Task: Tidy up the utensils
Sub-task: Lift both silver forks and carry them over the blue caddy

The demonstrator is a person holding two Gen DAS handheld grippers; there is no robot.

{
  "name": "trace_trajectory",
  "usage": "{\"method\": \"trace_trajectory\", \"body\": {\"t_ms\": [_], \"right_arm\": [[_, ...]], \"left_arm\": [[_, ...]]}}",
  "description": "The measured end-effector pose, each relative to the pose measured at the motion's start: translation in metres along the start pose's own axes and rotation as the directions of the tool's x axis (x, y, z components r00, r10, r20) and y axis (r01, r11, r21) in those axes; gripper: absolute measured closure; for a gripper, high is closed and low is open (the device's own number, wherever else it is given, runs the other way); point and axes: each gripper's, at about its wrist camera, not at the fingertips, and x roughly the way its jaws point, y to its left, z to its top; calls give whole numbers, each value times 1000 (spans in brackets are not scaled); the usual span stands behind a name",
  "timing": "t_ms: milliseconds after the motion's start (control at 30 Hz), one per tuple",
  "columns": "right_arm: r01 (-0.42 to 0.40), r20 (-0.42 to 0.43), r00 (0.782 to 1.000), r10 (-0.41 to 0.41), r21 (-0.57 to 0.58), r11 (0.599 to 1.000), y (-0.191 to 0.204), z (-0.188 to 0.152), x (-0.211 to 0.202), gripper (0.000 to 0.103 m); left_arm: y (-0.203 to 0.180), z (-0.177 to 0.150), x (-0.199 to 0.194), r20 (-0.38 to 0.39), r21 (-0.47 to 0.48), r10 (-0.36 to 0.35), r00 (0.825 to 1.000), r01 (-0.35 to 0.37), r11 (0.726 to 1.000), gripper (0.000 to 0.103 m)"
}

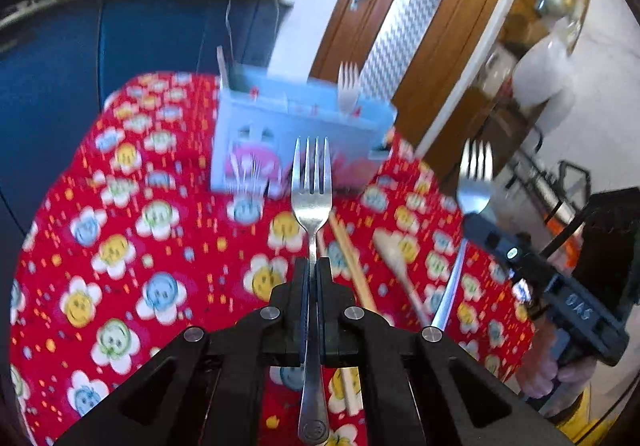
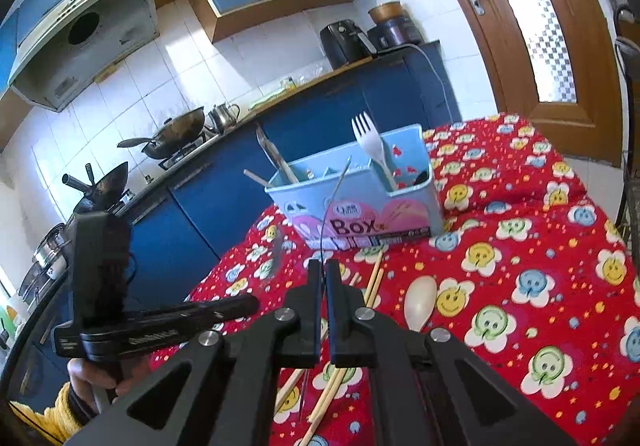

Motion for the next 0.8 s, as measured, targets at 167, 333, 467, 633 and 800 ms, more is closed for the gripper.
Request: {"method": "trace_trajectory", "body": {"t_ms": [167, 333, 467, 633, 800], "right_arm": [[26, 39, 999, -25, -30, 999, 5, 13, -2, 100], [53, 75, 996, -51, -36, 998, 3, 32, -1, 100], [80, 114, 991, -73, -53, 995, 3, 51, 3, 100], [116, 165, 981, -102, -77, 990, 4, 76, 12, 100], [151, 201, 972, -125, -119, 981, 3, 98, 26, 100]], "left_arm": [[1, 20, -15, 122, 25, 1, 992, -4, 1000, 100], [0, 49, -16, 199, 29, -17, 980, 12, 1000, 100], [-5, 71, -18, 281, 45, -10, 960, -3, 999, 100], [-5, 101, -15, 378, 36, 22, 926, -39, 999, 100], [5, 127, -2, 446, -6, 59, 893, -62, 998, 100]]}}
